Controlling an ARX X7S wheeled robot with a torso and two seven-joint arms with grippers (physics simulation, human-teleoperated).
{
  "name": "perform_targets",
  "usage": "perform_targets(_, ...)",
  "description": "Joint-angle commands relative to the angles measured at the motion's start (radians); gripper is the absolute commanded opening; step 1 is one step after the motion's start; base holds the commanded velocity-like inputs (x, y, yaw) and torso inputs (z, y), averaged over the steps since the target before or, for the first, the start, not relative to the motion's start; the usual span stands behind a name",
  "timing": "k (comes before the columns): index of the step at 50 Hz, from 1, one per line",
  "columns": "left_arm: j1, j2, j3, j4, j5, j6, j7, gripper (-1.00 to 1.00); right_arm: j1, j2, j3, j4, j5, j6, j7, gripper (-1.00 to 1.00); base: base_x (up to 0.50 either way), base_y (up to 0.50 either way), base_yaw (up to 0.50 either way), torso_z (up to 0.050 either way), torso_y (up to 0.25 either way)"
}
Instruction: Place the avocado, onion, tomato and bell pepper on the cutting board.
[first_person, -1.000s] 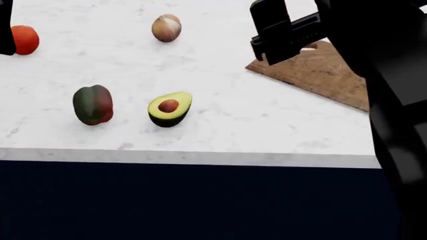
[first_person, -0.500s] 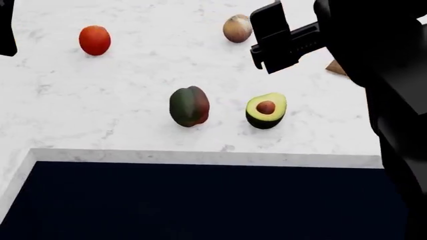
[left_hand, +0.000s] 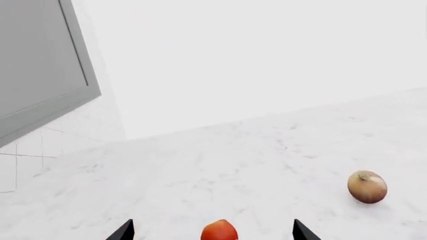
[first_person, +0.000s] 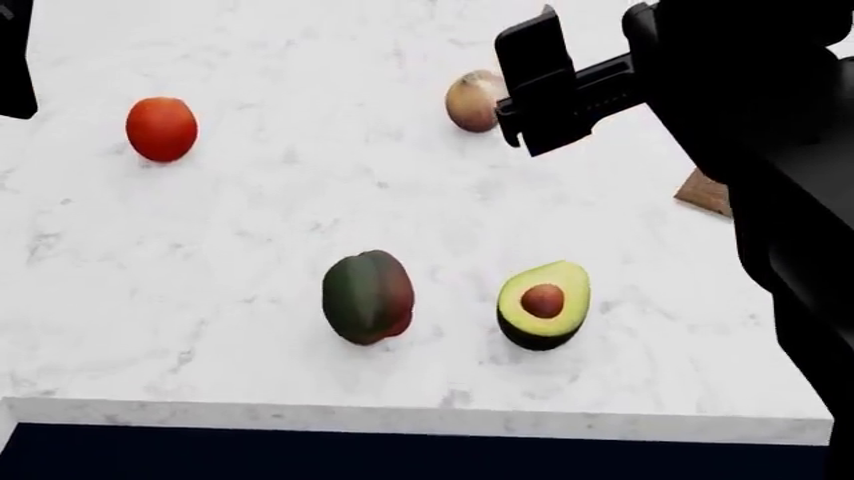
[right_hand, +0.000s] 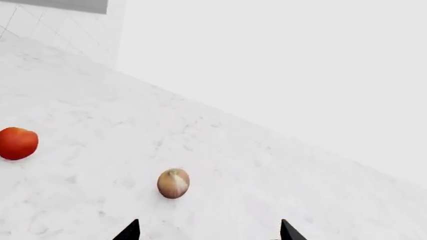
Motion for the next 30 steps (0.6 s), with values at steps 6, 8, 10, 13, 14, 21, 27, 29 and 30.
perform_targets(6,0.002,-0.004,0.004,-0.003,-0.004,0.004,-0.003,1.0,-0.004,0.014,-0.019,0.004,0.05,-0.007,0.034,1.0,0.5,0.14,0.0,0.0,0.0)
perform_targets(8,0.002,-0.004,0.001,-0.001,-0.006,0.001,-0.003,1.0,-0.006,0.017,-0.024,0.004,0.055,-0.009,0.037,1.0,0.5,0.14,0.0,0.0,0.0)
perform_targets(10,0.004,-0.005,0.0,0.001,-0.007,-0.001,-0.004,1.0,-0.005,0.019,-0.03,0.005,0.059,-0.01,0.039,1.0,0.5,0.17,0.0,0.0,0.0)
perform_targets(13,0.006,-0.006,-0.001,0.003,-0.008,0.0,-0.004,1.0,-0.005,0.015,-0.016,0.01,0.069,-0.007,0.047,1.0,0.5,0.18,0.0,0.0,0.005)
perform_targets(14,0.007,-0.006,-0.001,0.004,-0.009,0.0,-0.004,1.0,-0.008,0.014,-0.007,0.011,0.073,-0.007,0.049,1.0,0.5,0.06,0.0,0.0,0.0)
perform_targets(21,0.001,-0.004,0.004,0.004,-0.011,-0.004,-0.008,1.0,-0.013,0.021,-0.014,0.009,0.094,-0.009,0.06,1.0,0.5,0.0,0.0,0.0,0.0)
perform_targets(27,0.003,-0.006,0.004,0.004,-0.012,-0.002,-0.009,1.0,-0.018,0.023,-0.009,0.004,0.118,-0.005,0.07,1.0,0.5,0.0,0.0,0.0,0.002)
perform_targets(29,0.004,-0.008,0.002,0.002,-0.012,0.0,-0.009,1.0,-0.019,0.027,-0.019,0.001,0.126,-0.006,0.071,1.0,0.5,0.0,0.0,0.0,0.0)
perform_targets(30,0.006,-0.008,0.002,0.002,-0.013,0.001,-0.009,1.0,-0.016,0.03,-0.025,-0.001,0.129,-0.005,0.073,1.0,0.5,0.0,0.0,0.0,0.0)
